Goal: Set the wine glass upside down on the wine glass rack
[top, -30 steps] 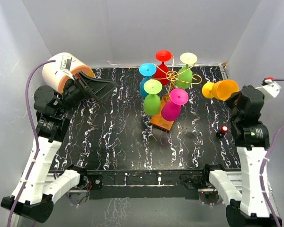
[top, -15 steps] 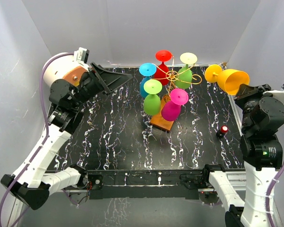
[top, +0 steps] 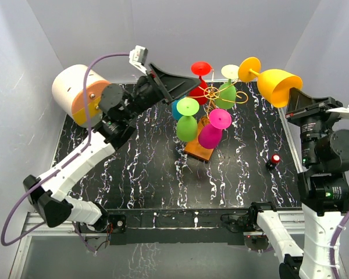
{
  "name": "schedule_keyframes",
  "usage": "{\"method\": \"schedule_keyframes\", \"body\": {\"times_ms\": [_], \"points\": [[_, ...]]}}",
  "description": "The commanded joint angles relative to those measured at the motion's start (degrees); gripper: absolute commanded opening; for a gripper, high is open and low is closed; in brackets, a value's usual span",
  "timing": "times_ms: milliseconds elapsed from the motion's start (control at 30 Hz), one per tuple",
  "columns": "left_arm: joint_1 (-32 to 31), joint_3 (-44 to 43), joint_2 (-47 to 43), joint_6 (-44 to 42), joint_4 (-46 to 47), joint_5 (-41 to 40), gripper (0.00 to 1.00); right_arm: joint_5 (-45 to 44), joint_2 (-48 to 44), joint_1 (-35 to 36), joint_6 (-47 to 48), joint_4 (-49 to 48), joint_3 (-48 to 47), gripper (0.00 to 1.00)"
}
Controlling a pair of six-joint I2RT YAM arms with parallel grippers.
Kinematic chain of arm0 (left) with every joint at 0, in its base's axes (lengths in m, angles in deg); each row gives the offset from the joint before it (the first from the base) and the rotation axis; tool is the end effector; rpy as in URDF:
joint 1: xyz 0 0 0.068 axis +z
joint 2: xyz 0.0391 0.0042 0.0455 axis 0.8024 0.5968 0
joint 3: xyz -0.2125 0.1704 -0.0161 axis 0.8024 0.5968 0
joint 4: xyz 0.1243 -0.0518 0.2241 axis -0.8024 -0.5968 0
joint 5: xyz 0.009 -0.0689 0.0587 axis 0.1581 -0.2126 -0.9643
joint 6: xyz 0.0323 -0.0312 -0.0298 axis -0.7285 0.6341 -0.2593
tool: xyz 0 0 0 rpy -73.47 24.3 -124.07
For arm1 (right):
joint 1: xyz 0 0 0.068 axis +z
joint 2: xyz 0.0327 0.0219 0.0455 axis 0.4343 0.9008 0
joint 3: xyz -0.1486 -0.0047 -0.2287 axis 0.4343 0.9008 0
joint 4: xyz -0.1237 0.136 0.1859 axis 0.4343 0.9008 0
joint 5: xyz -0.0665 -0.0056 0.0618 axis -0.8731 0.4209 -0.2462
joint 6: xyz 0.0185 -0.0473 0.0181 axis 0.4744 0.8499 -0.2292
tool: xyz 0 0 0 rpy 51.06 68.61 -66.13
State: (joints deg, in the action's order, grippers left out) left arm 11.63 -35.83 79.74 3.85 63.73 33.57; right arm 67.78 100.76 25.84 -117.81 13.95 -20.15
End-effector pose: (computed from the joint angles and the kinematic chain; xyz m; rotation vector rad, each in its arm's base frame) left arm 0.2028 -0.1985 0.5129 0.1749 1.1796 -1.8629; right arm 0.0831 -0.0051 0.5026 0.4842 1.3260 0.3328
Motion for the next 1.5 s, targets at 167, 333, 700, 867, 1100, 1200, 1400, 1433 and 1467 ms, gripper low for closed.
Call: {"method": "schedule_keyframes", "body": {"times_ms": [167, 333, 700, 867, 1100, 1200, 1400, 1433, 1467], "points": [[-6.75, -11.98, 8.84, 2.22, 1.51, -4.79, 0.99, 9.81, -5.42, 1.16, 0.69, -28.56, 9.0, 0.0], [-10.19, -15.56, 13.85, 3.87, 3.2, -5.99, 0.99, 12.82, -4.88, 1.13, 0.04, -31.02, 10.34, 0.0], [-11.55, -18.92, 19.64, 16.06, 10.32, -11.63, 0.74, 16.71, -4.62, 1.14, -0.51, -31.84, 11.48, 0.0], [-11.97, -19.78, 19.34, 16.05, 8.25, -14.6, 0.66, 17.94, -5.25, 1.18, 0.17, -31.26, 12.79, 0.0], [-12.23, -20.33, 19.13, 16.71, 7.48, -16.74, 0.5, 23.23, -5.86, 1.2, 0.24, -31.68, 13.32, 0.0], [-12.23, -20.81, 19.5, 16.7, 8.27, -17.01, 0.43, 25.29, -5.98, 1.16, 0.05, -31.87, 13.76, 0.0], [-12.24, -22.43, 19.87, 15.22, 8.71, -17.44, 0.23, 28.64, -6.32, 1.15, 0.12, -31.87, 14.8, 0.0], [-12.24, -22.53, 19.81, 14.83, 8.69, -17.45, 0.2, 29.11, -6.38, 1.16, 0.26, -31.87, 14.92, 0.0], [-12.25, -22.54, 19.75, 14.48, 8.88, -17.57, 0.17, 29.66, -6.43, 1.22, 0.44, -31.94, 14.99, 0.0]]}}
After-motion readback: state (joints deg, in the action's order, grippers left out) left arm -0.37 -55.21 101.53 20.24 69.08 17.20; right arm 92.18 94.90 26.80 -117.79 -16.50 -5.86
